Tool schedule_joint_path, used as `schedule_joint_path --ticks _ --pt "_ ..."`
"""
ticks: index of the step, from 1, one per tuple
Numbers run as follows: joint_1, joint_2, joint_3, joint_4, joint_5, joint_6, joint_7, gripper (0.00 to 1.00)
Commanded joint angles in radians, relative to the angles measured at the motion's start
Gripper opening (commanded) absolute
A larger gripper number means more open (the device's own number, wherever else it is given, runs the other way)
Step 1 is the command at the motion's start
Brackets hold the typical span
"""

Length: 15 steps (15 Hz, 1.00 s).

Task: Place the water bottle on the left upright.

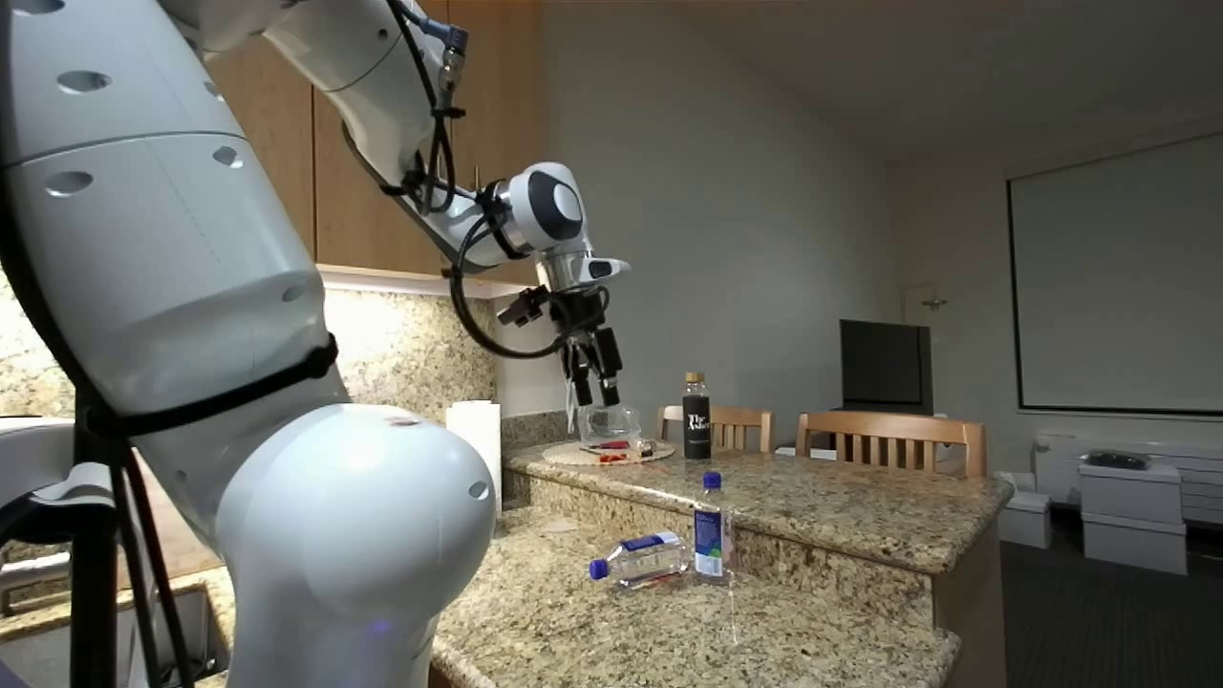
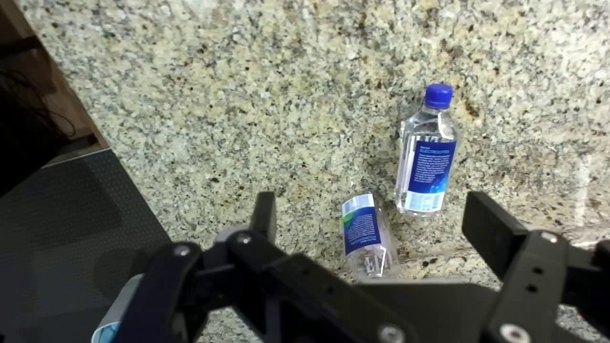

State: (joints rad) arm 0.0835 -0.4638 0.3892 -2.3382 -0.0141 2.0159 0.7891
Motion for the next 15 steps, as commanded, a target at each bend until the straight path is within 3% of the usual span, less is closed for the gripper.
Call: schedule_joint_path --ticks 1,2,5,7,13,15 --pt "0.014 0.015 0.093 -0.121 -0.034 0.223 0.253 1.0" --pt "0.002 0.025 0.134 -0.156 -0.053 0.305 0.336 1.0" --pt "0.014 0.067 0.183 -0.185 -0.111 0.369 0.51 1.0" --pt "0.046 0.068 0.147 -0.169 -0.106 0.329 0.466 1.0" --pt "0.072 0.087 0.135 -0.184 -0.079 0.353 0.468 1.0" --pt "0.061 0.077 0.192 -0.235 -0.181 0.408 0.548 1.0"
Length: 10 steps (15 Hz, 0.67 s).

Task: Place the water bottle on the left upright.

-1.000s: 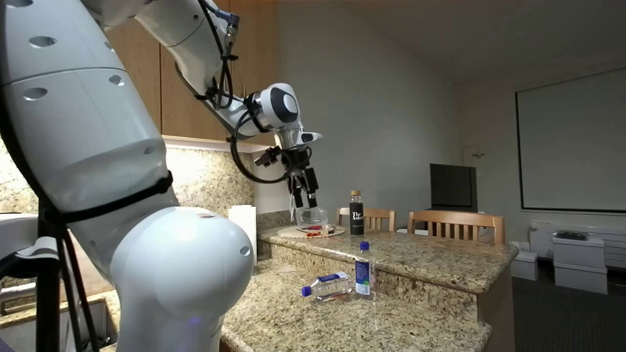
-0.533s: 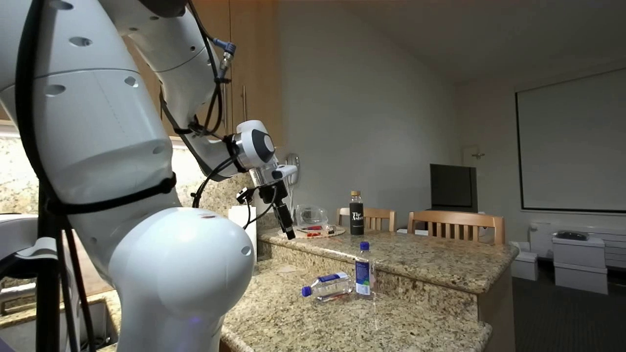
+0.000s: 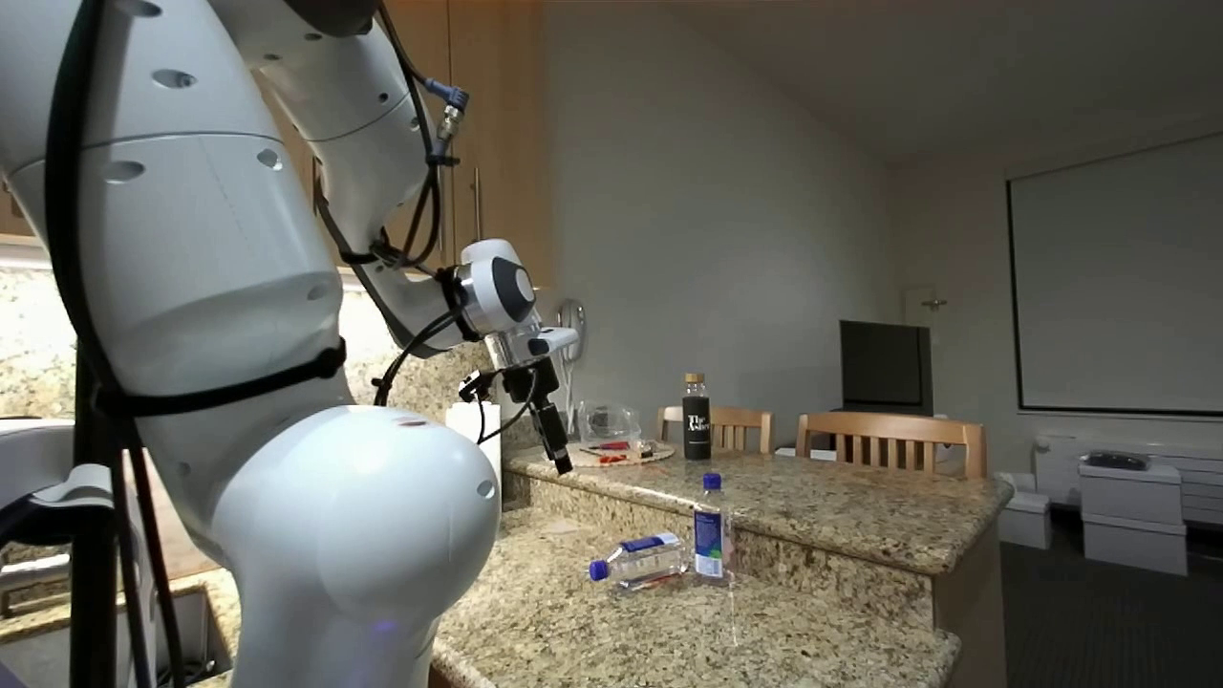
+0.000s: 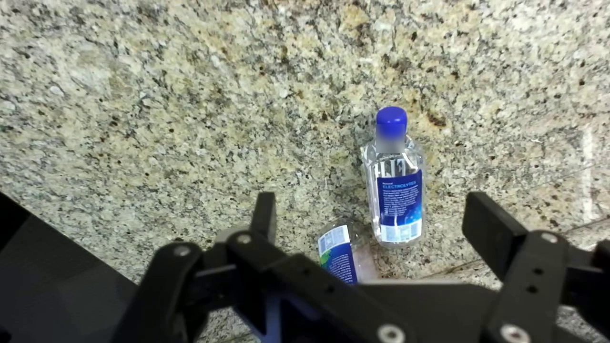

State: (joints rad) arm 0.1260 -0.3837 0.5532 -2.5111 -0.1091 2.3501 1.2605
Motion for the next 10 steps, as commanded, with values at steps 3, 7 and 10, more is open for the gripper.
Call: schedule_joint_path --ticks 3,7,10 --pt "-0.02 0.006 0.143 -0.128 -0.311 0.165 0.209 1.0" --pt "-0.109 0.074 0.3 -0.186 -0.579 0.3 0.482 1.0" --pt "-0.233 0.099 0.431 -0.17 -0.825 0.249 0.719 1.0"
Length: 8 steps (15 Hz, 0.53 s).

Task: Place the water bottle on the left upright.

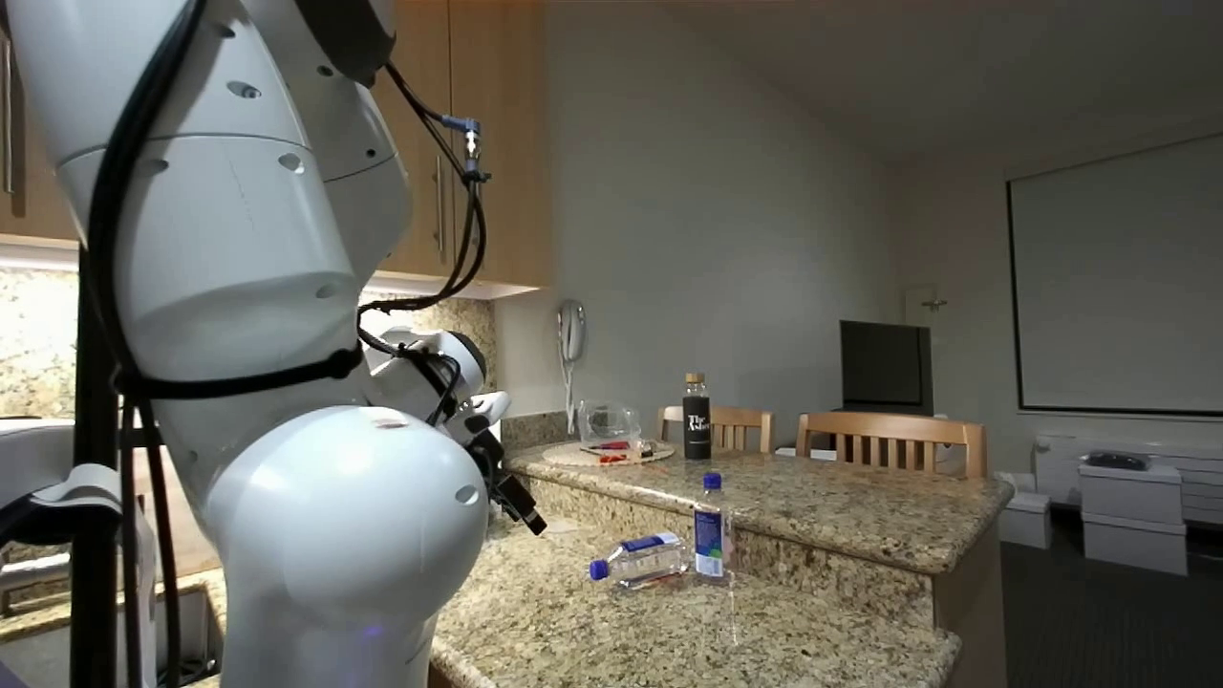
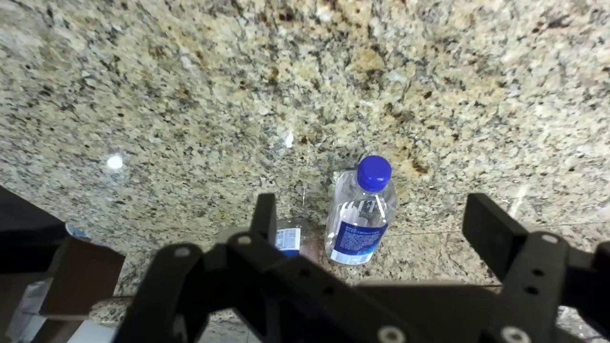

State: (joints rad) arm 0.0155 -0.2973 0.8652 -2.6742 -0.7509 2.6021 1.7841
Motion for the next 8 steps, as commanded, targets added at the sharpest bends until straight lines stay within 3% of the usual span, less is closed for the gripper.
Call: schedule_joint_path --ticks 1,5,8 --pt "-0.163 0.031 0.158 0.008 -0.263 -0.029 0.273 1.0" --pt "-0.286 0.158 0.295 0.065 -0.512 -0.142 0.505 1.0" --pt "-0.336 0.272 0.34 0.095 -0.647 -0.19 0.622 1.0"
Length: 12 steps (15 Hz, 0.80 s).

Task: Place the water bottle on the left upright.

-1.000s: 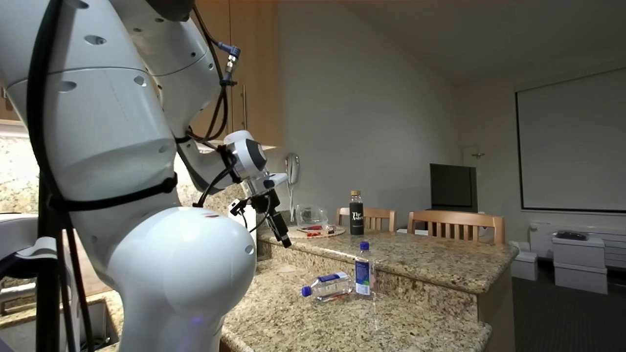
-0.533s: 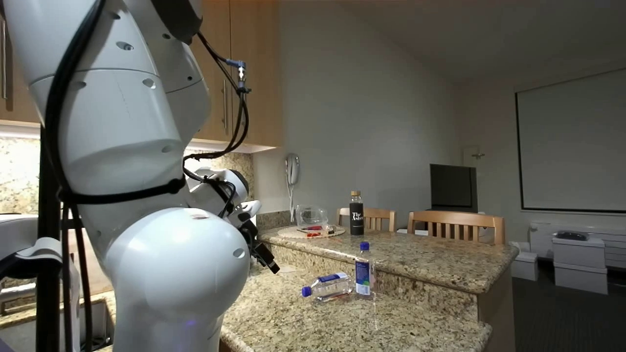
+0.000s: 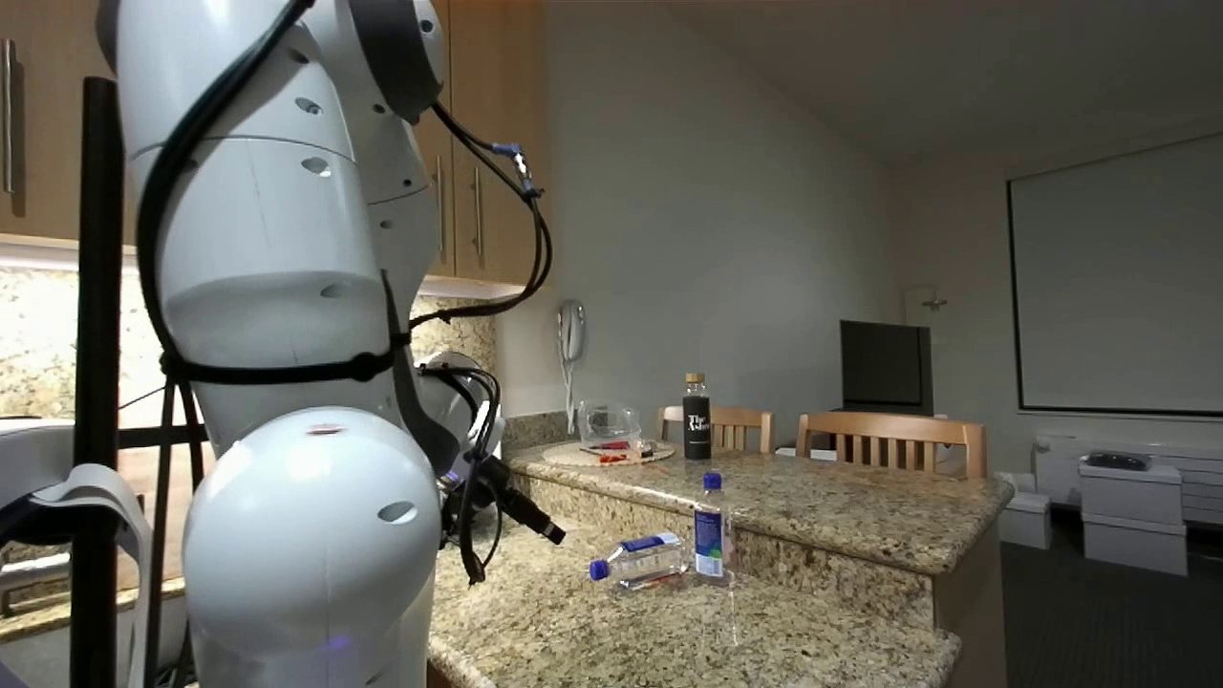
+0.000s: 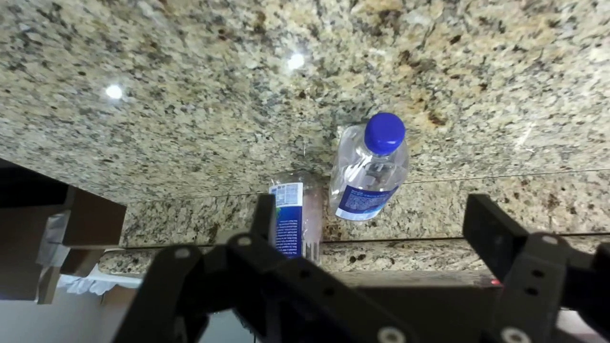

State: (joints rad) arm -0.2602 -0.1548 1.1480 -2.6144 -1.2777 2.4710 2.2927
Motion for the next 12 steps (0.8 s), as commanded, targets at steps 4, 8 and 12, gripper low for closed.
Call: schedule_joint_path --ticks 4,8,12 --pt "0.223 0.086 -0.232 0.017 -0.064 -0.048 0.046 1.0" --pt "0.248 0.083 -0.247 0.01 -0.062 -0.054 0.038 1.0" --pt "0.327 0.136 -0.438 0.012 -0.125 0.003 0.052 1.0"
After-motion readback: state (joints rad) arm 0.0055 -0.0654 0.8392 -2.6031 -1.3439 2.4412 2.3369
